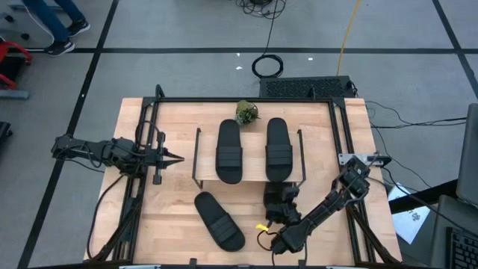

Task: Pick and place slides into the shelf
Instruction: Put the black slide under the shelf

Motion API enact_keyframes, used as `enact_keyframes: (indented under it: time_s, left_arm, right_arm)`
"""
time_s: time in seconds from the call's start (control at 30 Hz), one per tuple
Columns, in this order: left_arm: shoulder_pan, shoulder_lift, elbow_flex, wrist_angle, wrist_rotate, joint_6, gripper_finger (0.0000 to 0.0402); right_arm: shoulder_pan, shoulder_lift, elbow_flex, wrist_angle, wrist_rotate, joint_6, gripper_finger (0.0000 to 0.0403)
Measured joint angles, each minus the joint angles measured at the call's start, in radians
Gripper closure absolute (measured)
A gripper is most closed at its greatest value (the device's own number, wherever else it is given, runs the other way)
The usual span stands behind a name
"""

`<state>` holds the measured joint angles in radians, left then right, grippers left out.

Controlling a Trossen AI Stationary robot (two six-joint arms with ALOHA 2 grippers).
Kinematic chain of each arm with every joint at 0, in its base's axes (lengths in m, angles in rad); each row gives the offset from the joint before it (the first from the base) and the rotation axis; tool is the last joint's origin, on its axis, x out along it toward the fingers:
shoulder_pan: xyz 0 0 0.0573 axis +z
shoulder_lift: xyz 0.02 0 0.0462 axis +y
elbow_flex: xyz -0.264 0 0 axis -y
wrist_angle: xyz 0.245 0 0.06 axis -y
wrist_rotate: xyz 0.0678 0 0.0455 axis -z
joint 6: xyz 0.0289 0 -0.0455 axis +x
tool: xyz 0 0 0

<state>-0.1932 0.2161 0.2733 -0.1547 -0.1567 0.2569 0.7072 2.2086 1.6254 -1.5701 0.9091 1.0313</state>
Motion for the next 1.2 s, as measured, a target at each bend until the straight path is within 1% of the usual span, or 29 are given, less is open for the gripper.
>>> enact_keyframes:
  time_s: [0.23, 0.33, 0.5, 0.7, 0.77, 0.83, 0.93, 1.1, 1.2]
  left_arm:
    - [0.000, 0.000, 0.000, 0.003, 0.000, -0.002, 0.0376]
    - [0.000, 0.000, 0.000, 0.004, 0.000, 0.000, 0.0376]
    - [0.000, 0.000, 0.000, 0.004, 0.000, 0.000, 0.0376]
    - [0.000, 0.000, 0.000, 0.004, 0.001, 0.000, 0.0376]
    - [0.000, 0.000, 0.000, 0.004, 0.001, -0.001, 0.0376]
    - [0.000, 0.000, 0.000, 0.004, 0.001, -0.001, 0.0376]
    - [0.000, 0.000, 0.000, 0.003, 0.001, -0.001, 0.0376]
    - [0.000, 0.000, 0.000, 0.003, 0.001, -0.003, 0.0376]
    - [0.000, 0.000, 0.000, 0.003, 0.002, -0.003, 0.0376]
  right_arm:
    - [-0.013, 0.000, -0.009, 0.003, 0.002, 0.000, 0.0399]
    - [-0.015, 0.000, -0.009, 0.037, -0.003, -0.017, 0.0397]
    - [-0.018, 0.000, -0.009, 0.103, -0.034, -0.078, 0.0396]
    - [-0.019, 0.000, -0.015, 0.105, -0.049, -0.094, 0.0394]
    - [-0.019, 0.000, -0.015, 0.118, -0.070, -0.107, 0.0388]
    - [-0.021, 0.000, -0.015, 0.145, -0.108, -0.121, 0.0375]
    - [-0.021, -0.001, -0.015, 0.174, -0.153, -0.135, 0.0344]
    - [-0.021, -0.002, -0.015, 0.173, -0.152, -0.111, 0.0289]
    - [-0.021, -0.002, -0.010, 0.162, -0.159, -0.113, 0.0269]
